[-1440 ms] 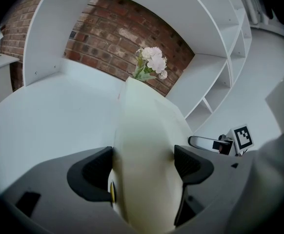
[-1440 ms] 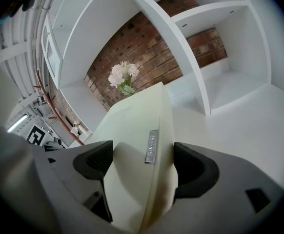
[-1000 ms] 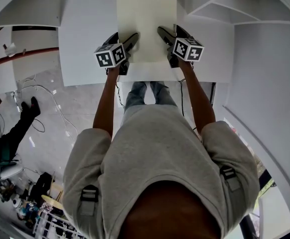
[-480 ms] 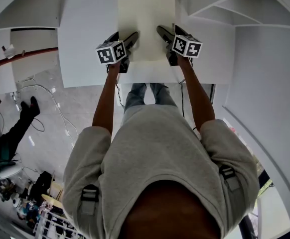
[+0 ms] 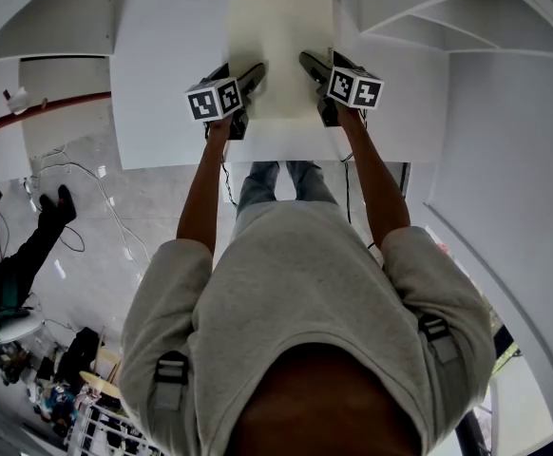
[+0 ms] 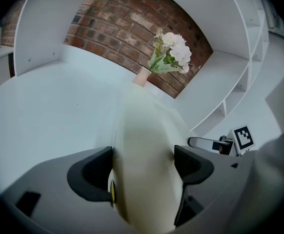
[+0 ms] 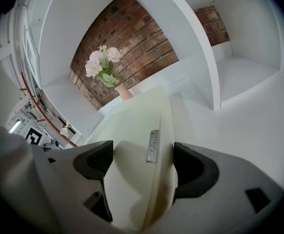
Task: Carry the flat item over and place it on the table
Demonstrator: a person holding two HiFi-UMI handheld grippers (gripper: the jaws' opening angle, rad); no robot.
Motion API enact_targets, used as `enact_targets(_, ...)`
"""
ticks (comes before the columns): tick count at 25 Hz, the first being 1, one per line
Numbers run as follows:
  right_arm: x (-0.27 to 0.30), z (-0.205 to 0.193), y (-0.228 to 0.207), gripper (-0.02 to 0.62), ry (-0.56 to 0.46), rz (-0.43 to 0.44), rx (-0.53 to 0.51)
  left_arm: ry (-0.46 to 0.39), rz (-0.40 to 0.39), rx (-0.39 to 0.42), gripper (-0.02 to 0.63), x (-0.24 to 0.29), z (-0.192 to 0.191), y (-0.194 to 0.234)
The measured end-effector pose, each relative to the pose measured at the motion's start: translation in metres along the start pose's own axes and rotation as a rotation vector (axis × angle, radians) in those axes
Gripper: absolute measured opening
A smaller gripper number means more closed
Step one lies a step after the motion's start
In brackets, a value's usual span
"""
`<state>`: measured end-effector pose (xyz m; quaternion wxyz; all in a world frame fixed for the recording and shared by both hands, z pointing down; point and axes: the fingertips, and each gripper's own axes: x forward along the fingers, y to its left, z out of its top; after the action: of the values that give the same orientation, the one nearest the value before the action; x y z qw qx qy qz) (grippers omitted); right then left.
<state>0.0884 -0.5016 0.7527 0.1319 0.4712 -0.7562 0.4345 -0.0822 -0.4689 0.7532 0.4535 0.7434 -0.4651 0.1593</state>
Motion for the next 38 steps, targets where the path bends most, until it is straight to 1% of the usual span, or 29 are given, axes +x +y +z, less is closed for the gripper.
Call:
enact_targets(7, 0.005, -0.004, -0.007, 0.393, 0.019, -0.002, 0.017, 0.004, 0.005, 0.001, 0.407, 0.005, -0.002, 0.003)
enact_targets(15, 0.002, -0.003, -0.005, 0.393, 0.014, -0.001, 0.007, 0.004, -0.003, 0.000, 0.407, 0.004, -0.002, 0.000)
enact_targets(21, -0.007, 0.007, -0.008, 0.393, -0.030, -0.038, -0.025, -0.011, 0.018, 0.082, 0.408, -0.003, 0.006, 0.000)
enact_targets(25, -0.020, 0.014, -0.008, 0.393, -0.066, -0.053, -0.063, -0.059, 0.041, 0.100, 0.407, -0.014, 0.016, 0.001)
enact_targets(30, -0.039, 0.015, 0.003, 0.391, -0.095, -0.063, -0.164, -0.096, 0.070, 0.132, 0.407, -0.029, 0.019, 0.000)
enact_targets(35, -0.052, 0.017, 0.014, 0.391, -0.113, -0.057, -0.210, -0.145, 0.069, 0.159, 0.405, -0.045, 0.023, -0.007)
enact_targets(36, -0.055, 0.017, 0.017, 0.391, -0.118, -0.051, -0.215, -0.155, 0.069, 0.169, 0.395, -0.049, 0.024, -0.009)
enact_targets(38, -0.061, 0.018, 0.023, 0.391, -0.131, -0.035, -0.224, -0.181, 0.074, 0.184, 0.350, -0.059, 0.025, -0.013)
